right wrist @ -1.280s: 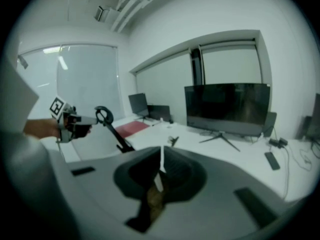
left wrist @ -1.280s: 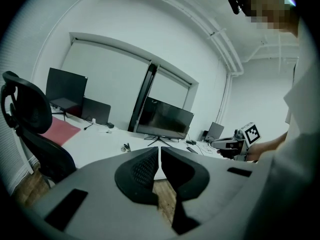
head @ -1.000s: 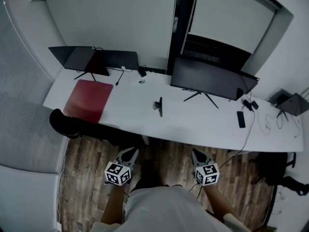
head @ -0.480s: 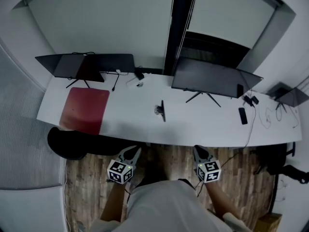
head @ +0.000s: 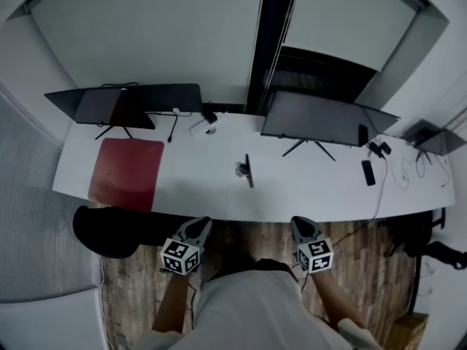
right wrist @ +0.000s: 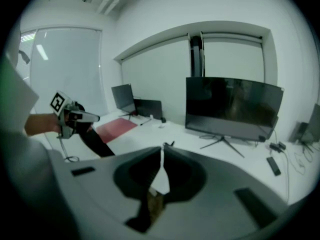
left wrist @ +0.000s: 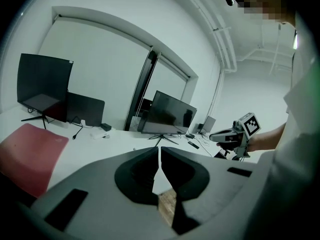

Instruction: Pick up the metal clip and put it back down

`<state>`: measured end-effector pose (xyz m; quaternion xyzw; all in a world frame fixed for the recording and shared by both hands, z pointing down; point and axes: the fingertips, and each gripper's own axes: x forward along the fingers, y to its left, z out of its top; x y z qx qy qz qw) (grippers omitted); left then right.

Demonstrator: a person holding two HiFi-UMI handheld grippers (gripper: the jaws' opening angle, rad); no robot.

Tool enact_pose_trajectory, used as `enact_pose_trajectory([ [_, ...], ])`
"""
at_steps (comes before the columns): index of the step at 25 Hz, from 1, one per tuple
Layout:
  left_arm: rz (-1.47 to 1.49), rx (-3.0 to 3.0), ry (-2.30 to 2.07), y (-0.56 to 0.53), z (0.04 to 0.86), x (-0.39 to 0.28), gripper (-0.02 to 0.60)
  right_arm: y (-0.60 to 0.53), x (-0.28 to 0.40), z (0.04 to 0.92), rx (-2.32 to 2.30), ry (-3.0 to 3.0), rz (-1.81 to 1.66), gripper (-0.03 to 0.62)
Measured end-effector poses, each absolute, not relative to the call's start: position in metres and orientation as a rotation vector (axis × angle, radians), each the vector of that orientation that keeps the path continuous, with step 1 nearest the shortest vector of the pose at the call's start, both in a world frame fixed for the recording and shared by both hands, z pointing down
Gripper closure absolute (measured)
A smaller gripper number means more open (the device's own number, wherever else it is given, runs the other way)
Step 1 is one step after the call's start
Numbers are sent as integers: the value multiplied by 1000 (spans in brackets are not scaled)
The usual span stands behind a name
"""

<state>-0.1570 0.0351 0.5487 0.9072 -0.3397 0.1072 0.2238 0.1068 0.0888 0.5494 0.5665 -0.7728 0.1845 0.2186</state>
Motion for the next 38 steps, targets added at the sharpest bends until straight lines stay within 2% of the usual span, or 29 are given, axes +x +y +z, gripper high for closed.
enact_pose_trajectory([
  [10, 333, 2457, -905, 24, 570, -130, 537, 74, 127, 562, 1538, -2125, 507, 557],
  [38, 452, 2245, -1094, -72, 605, -26, 537, -66, 207, 619, 1193, -2275, 645, 559],
])
